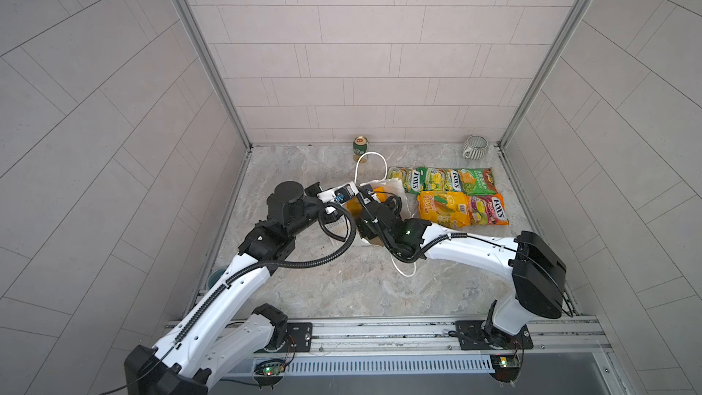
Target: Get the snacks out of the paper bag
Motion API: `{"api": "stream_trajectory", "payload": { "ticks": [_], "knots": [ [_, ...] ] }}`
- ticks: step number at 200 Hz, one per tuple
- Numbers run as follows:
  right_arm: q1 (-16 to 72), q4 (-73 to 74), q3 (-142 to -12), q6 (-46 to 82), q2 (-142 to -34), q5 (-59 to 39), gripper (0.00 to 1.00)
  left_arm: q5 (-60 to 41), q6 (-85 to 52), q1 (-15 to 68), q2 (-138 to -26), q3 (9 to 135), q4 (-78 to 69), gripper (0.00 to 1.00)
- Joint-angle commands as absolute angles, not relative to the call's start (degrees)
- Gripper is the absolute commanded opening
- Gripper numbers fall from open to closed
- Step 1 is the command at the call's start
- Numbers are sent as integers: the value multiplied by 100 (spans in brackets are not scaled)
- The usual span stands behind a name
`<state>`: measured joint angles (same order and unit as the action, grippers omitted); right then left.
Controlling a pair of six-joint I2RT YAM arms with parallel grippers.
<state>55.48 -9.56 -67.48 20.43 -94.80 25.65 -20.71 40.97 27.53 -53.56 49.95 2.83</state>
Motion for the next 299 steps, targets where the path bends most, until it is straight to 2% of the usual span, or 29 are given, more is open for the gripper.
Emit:
{"api": "stream_trajectory", "payload": {
  "ticks": [1,46,119,178,200,256,280,299],
  "knots": [
    [5502,-1351,-6876,2263,-9654,2842,88,-2244,4153,2769,-5212,4997,-70,0],
    [5536,-1528,-7033,2216,-9475,2946,89,-2242,4158,2769,-5270,5016,-42,0],
    [5643,-2077,-7180,2157,-9180,3648,89,-2218,4184,2769,-5307,5036,-26,0],
    [5629,-2139,-7330,2330,-9485,3633,90,-2239,4184,2769,-5308,5028,-13,0],
    [5515,-1818,-7202,2342,-9614,3300,89,-2250,4184,2770,-5318,5038,-29,0],
    [5355,-1111,-7106,2358,-10077,2621,80,-2268,4197,2774,-5271,5011,-31,0],
    [5326,-860,-7103,2329,-10218,2451,70,-2259,4203,2769,-5247,5002,-42,0],
    [5262,-687,-7079,2361,-10387,2330,54,-2277,4203,2770,-5234,4985,-70,0]
  ]
}}
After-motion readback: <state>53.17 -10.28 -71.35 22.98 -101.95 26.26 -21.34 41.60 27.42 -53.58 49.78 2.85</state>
